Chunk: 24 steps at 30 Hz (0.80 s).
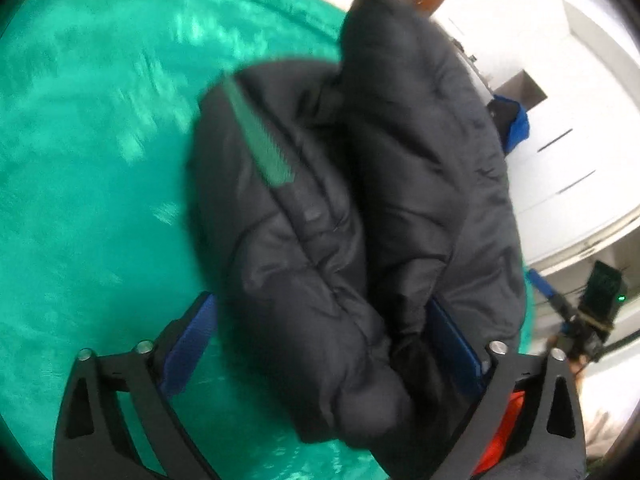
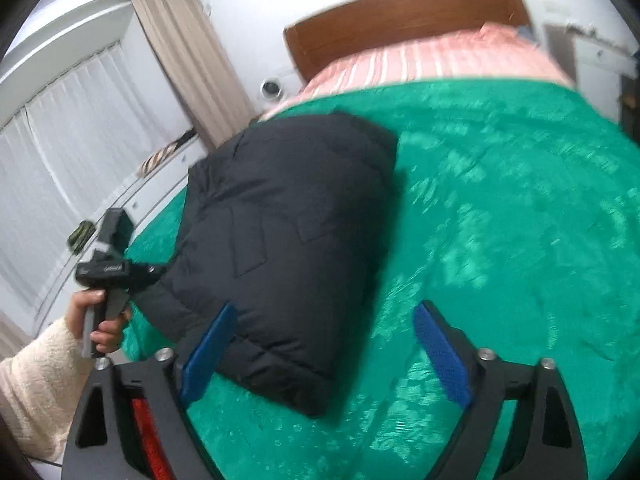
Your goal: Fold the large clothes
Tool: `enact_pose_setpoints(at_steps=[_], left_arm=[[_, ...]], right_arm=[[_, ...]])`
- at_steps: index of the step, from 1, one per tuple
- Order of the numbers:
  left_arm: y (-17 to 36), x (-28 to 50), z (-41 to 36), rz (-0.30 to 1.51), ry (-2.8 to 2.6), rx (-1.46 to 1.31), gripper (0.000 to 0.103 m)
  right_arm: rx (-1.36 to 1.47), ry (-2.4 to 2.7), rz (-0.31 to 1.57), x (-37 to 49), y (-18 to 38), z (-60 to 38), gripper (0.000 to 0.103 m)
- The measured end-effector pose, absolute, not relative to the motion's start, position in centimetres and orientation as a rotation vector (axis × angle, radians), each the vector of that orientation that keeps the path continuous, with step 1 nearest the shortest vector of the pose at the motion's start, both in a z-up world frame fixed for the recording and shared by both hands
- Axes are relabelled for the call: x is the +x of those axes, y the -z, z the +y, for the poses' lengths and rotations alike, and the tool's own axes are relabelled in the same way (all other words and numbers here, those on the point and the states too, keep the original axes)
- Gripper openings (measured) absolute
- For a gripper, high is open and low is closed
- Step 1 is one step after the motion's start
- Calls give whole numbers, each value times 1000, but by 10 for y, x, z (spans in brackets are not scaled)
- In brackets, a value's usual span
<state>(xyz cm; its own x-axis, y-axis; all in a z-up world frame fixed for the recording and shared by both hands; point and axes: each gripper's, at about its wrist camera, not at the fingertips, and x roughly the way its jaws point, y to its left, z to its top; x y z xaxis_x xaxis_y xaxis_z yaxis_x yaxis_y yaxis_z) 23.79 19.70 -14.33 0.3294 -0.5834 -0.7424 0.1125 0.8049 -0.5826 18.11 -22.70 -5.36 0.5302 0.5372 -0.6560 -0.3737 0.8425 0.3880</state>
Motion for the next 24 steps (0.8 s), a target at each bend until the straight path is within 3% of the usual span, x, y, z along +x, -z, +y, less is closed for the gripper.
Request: enact_pose_setpoints(at_steps=[5,7,8,12,16,20,24], left_arm=[[190,263,202,1242,616,-701,103],[195,269,201,1242,640,-699,103],[195,271,200,1247,645,-683,103],[197,283,191,1286,656,-644,103],[185,278,175,1277,568,-554,101],[152,246,150,1130,525,-423,80],[119,232,134,1052,516,-372,73]], right_arm=[[269,-726,1008,233,91,-215,92],[359,-829,1065,255,106,-211,93],[434,-885,1100,269,118,-208,103],[621,-929,1209,324,171,-187,103],[232,-905,1041,308,135,-143,100],[-97,-903,810,252,91,-118,91],[-154,-879,676,223,58,-122,87]])
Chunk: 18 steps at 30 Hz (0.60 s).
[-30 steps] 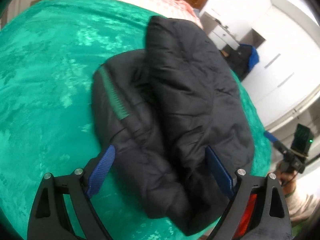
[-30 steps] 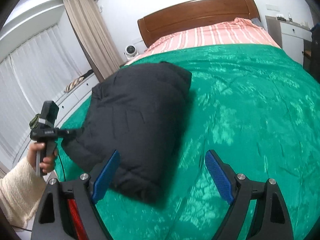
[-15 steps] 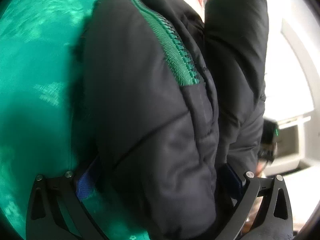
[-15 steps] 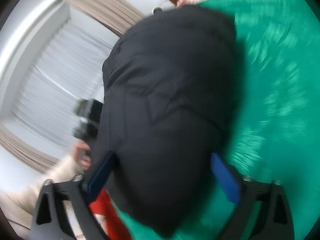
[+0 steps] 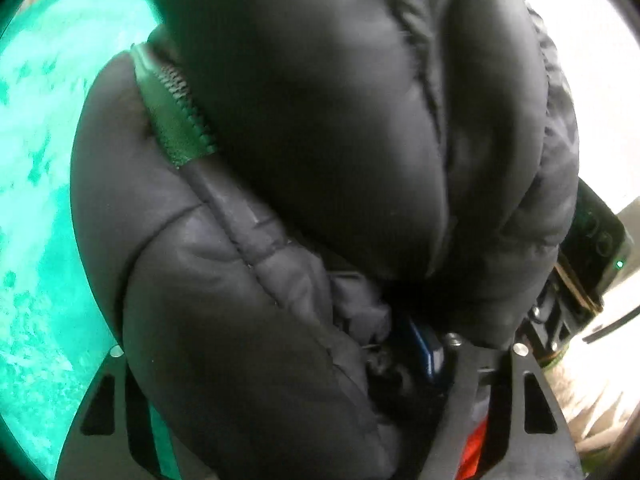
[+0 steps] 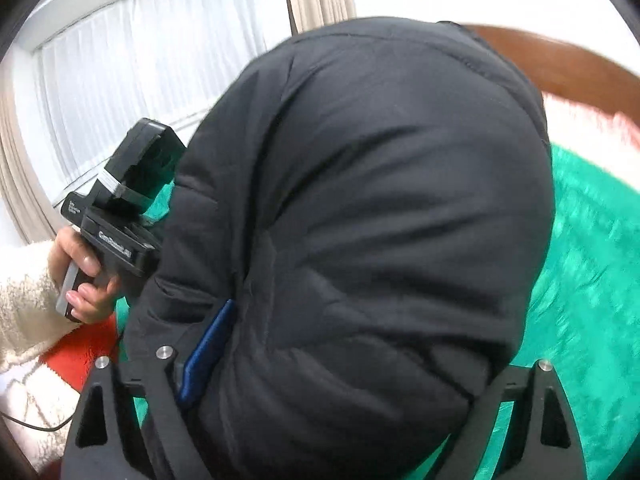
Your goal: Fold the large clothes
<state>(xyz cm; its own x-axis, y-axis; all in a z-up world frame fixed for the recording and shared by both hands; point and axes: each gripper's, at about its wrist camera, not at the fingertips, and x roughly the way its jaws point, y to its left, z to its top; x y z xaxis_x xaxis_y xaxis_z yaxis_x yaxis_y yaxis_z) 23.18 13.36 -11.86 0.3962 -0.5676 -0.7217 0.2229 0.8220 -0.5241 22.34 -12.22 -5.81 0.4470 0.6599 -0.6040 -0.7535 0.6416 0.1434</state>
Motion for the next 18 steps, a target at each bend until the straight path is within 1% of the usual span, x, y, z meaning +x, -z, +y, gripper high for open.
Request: enact_pose_setpoints(at_steps=[2,5,8,9,11,12,13,15,18], left_arm=[[98,239,125,1008,519,-349,72],[68,264,111,958,528,-306,72],[49,309,93,937,521,-276,73],[49,323,89,941,516,-284,74],[64,358,81,980,470,-281,95],[79,372,80,1002,417,-271,97],[92,381,80,1021,381,-266,97],[129,395,76,1117,326,-245,96],[132,386,79,1090,353,-315,94]], right_arm=[[-160,-858,610,224,39,-131,87],[-131,-841,572,244,19,-147,87],[-44,-812,594,288,8,-171,88],[12,-801,635,311,11,-183,89],[79,-742,737,343,24,-201,98],[91,-651,813,361,38,-212,99],[82,-579,867,370,50,-217,99],[32,-451,962,376,77,-225,99],[126,-449,913,361,79,-247,99]])
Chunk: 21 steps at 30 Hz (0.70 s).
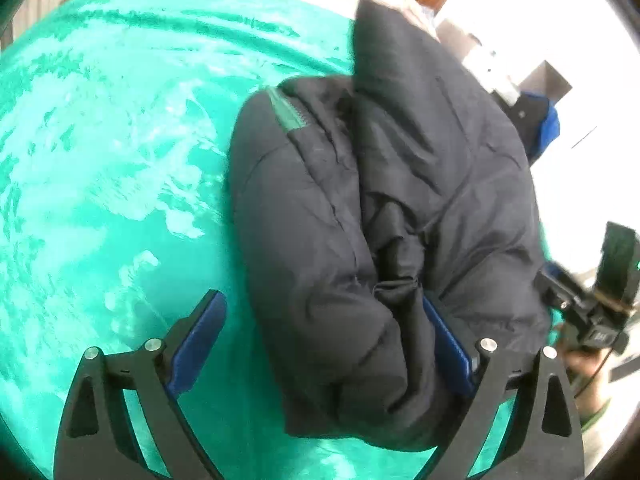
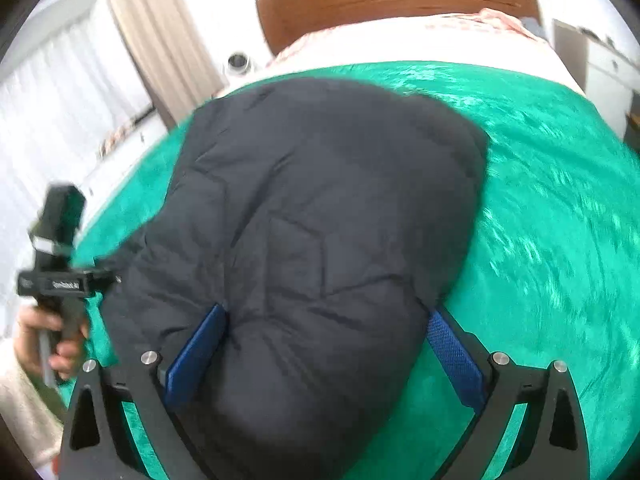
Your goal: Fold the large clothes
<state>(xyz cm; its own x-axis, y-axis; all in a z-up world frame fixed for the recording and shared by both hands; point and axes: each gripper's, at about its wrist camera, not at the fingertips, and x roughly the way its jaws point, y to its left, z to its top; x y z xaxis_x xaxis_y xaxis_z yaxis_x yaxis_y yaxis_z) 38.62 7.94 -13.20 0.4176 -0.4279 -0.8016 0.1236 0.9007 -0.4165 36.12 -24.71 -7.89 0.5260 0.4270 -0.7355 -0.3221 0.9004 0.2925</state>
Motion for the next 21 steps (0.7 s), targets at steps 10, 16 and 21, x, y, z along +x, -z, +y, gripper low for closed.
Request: enact_pose_setpoints(at_steps=[10,16,21], left_arm=[[46,295,38,778,215,-3,101],[17,238,7,633,34,92,103],[-1,198,6,565,-27,121,103]], right_arm=[[-7,-342,642,264,8,-278,101],[-65,-197,417,188,-33,-303,102],[-69,-98,365,158,-47,-315,103]])
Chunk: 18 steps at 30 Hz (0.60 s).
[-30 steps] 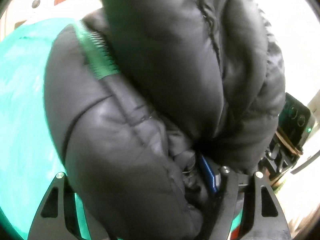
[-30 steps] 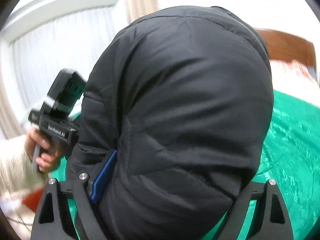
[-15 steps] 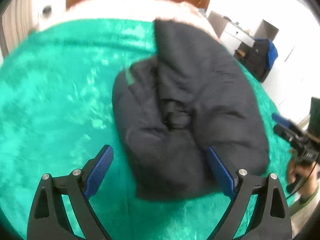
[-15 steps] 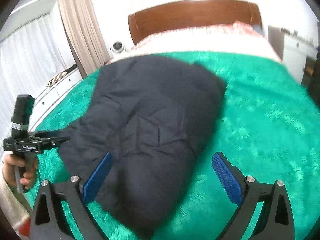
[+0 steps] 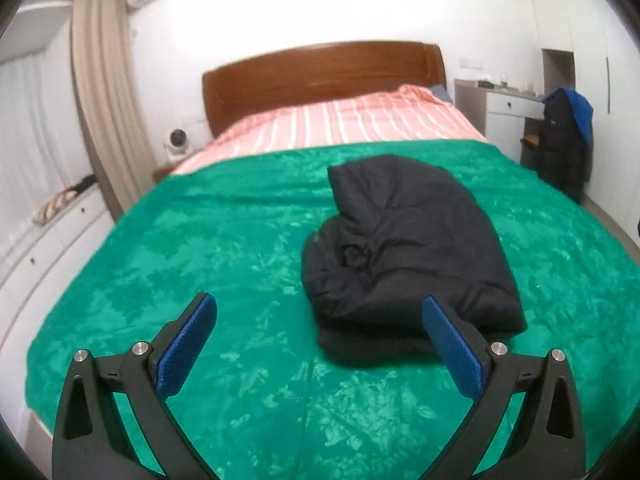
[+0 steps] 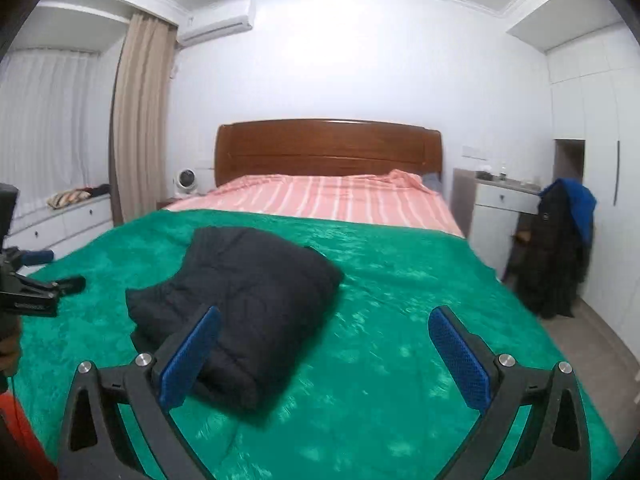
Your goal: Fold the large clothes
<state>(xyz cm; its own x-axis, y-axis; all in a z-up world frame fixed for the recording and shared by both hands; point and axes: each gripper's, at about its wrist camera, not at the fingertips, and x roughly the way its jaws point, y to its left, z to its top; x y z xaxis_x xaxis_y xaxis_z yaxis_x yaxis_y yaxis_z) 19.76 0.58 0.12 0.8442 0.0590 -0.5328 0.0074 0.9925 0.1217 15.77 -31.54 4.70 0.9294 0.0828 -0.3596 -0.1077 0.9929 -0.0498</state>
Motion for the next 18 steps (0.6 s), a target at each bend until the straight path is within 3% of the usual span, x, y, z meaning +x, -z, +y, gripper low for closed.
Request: enact_pose_setpoints(at_steps=[18], left_arm=[[-47,127,-12,390,-176,136,103]], right_arm=[[-28,-82,410,97,-53,-323,103]])
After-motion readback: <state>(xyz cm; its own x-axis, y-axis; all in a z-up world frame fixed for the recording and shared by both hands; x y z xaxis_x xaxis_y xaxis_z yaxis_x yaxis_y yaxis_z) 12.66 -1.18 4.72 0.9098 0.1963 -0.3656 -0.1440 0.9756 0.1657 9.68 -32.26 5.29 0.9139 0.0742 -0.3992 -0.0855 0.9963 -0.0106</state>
